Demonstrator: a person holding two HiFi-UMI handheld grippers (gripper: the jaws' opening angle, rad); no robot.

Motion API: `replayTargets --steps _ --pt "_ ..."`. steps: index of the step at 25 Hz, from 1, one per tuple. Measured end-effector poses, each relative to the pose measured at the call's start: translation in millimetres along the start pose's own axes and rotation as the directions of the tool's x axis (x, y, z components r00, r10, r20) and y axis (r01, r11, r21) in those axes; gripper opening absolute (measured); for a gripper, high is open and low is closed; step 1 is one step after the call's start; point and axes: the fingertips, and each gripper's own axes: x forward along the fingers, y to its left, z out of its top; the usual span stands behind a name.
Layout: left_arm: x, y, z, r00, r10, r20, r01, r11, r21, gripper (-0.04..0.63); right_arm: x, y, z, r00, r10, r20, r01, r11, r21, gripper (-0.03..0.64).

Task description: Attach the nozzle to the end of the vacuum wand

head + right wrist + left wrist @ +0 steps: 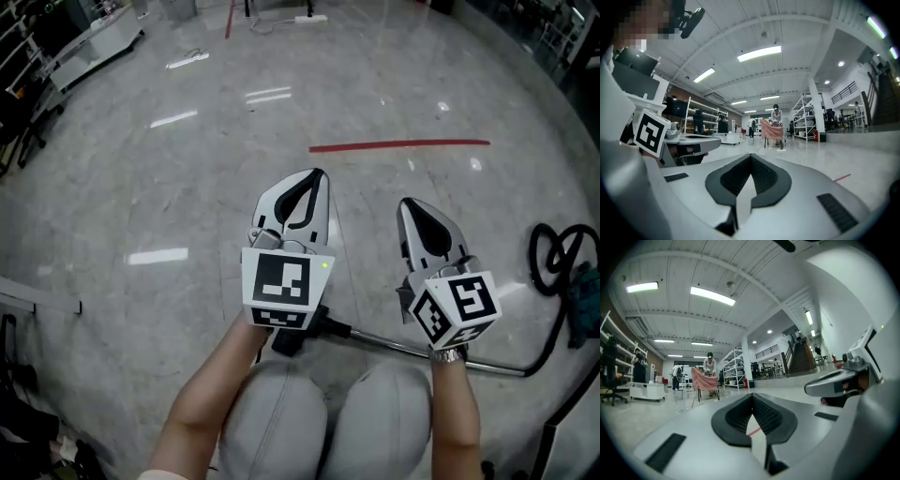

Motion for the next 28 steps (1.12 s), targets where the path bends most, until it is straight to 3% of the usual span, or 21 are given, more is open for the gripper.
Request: replayTargets --steps 3,6,8,10,12,13,15,18,22,28 --pt "12 -1 42 1.000 0.008 -0.006 -0.008 0.996 -0.089 0.010 -1 -8 43 0.993 -0.104 0.052 0.105 0.994 -0.015 0.005" --pt "2 3 43 0.994 0.087 0.060 -0.079 0.989 -0.124 0.009 -13 -9 43 0.970 -0.232 0.071 0.234 0.972 -0.014 0.005" --pt "-14 -4 23 0.990 0.120 0.079 -0.111 0.987 -0.116 0.009 -21 9 27 0.973 -0.218 0.075 0.217 0.976 0.022 0.003" --pt "-17 -16 26 0.989 0.097 0.110 -0.089 0.994 -0.071 0.009 -17 28 32 0.983 -0.161 0.094 0.162 0.987 -0.008 0.003" --pt "-21 -22 54 0.972 0.067 0.224 -0.062 0.998 -0.030 0.009 -10 44 47 0.983 -0.118 0.141 0.128 0.990 -0.061 0.003" --pt "-23 -21 62 0.964 0.075 0.256 -0.066 0.997 -0.045 0.009 -7 49 48 0.982 -0.115 0.151 0.126 0.990 -0.068 0.004" --pt "-21 -17 51 0.972 0.099 0.212 -0.079 0.992 -0.102 0.010 -1 53 41 0.985 -0.109 0.133 0.117 0.992 -0.049 0.004" --pt "-17 -14 24 0.989 0.084 0.121 -0.072 0.992 -0.102 0.011 -2 58 36 0.991 -0.076 0.112 0.080 0.996 -0.026 0.003" --pt "-20 -3 33 0.979 0.129 0.157 -0.106 0.984 -0.145 0.011 -4 55 44 0.986 -0.088 0.142 0.092 0.996 -0.021 0.003" --pt "-12 -24 30 0.985 0.052 0.164 -0.042 0.997 -0.066 0.010 2 44 28 0.988 -0.109 0.106 0.106 0.994 0.029 0.003"
